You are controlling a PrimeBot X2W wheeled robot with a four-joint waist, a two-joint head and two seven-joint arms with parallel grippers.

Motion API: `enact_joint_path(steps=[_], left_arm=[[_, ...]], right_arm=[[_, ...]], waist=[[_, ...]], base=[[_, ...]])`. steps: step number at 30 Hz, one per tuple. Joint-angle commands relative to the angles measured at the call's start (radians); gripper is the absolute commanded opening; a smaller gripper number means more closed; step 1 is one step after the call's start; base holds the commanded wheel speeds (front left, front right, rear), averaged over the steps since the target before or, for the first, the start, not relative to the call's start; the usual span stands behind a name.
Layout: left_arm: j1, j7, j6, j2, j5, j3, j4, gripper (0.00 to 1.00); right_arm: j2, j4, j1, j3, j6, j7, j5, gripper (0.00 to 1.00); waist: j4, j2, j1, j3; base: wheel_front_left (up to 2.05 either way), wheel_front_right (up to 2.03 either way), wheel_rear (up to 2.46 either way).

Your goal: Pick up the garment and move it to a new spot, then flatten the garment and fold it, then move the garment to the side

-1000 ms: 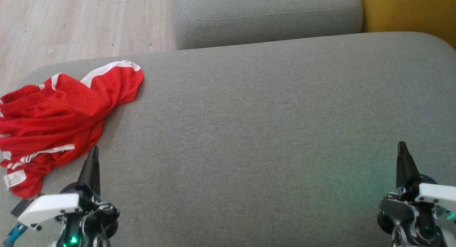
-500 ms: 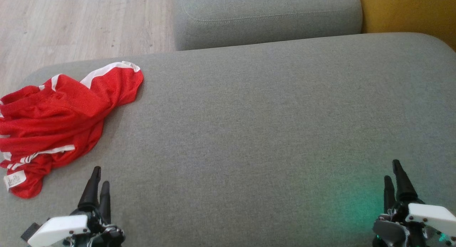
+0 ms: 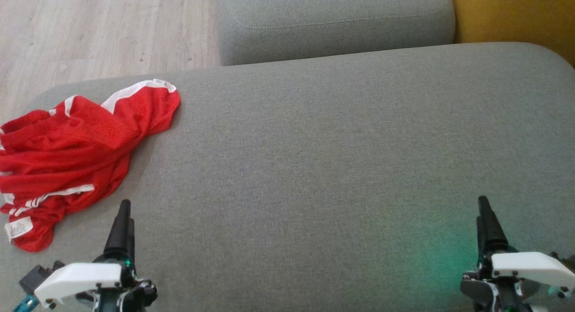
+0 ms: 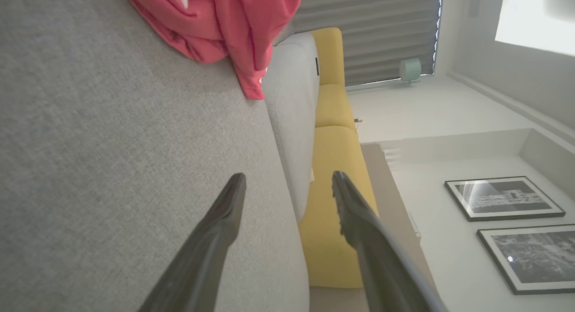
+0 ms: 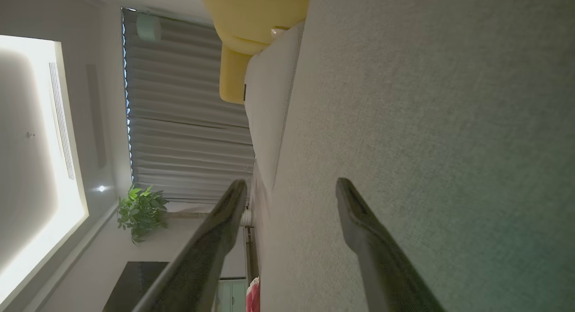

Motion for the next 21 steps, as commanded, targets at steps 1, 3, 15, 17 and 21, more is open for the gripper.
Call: enact_joint_path(steps=[1, 3, 15, 17, 21], left_arm=[[-0.033, -0.01, 0.003, 0.009, 0.035, -0.002, -0.045, 1.0], [-0.03, -0.015, 0.006, 0.009, 0.077, -0.01, -0.054, 1.0], [-0.013, -0.05, 0.045, 0.022, 0.269, -0.061, -0.095, 1.0], [-0.01, -0.056, 0.052, 0.024, 0.293, -0.069, -0.101, 1.0], [-0.005, -0.068, 0.066, 0.03, 0.343, -0.085, -0.113, 1.0]], right_arm=[[-0.008, -0.037, -0.053, 0.016, 0.001, -0.011, -0.035, 1.0], [-0.012, -0.04, -0.056, 0.033, 0.002, -0.017, -0.068, 1.0], [-0.028, -0.061, -0.071, 0.126, 0.002, -0.052, -0.224, 1.0], [-0.029, -0.06, -0.073, 0.139, 0.002, -0.058, -0.248, 1.0], [-0.028, -0.057, -0.075, 0.161, 0.003, -0.07, -0.296, 1.0]], waist=[[0.0, 0.0, 0.0, 0.0], [0.0, 0.0, 0.0, -0.001], [-0.002, 0.0, 0.0, -0.011], [-0.003, 0.0, 0.0, -0.012], [-0.004, 0.0, 0.0, -0.017]], base=[[0.0, 0.0, 0.0], [0.0, 0.0, 0.0], [0.0, 0.0, 0.0], [0.0, 0.0, 0.0], [0.0, 0.0, 0.0]])
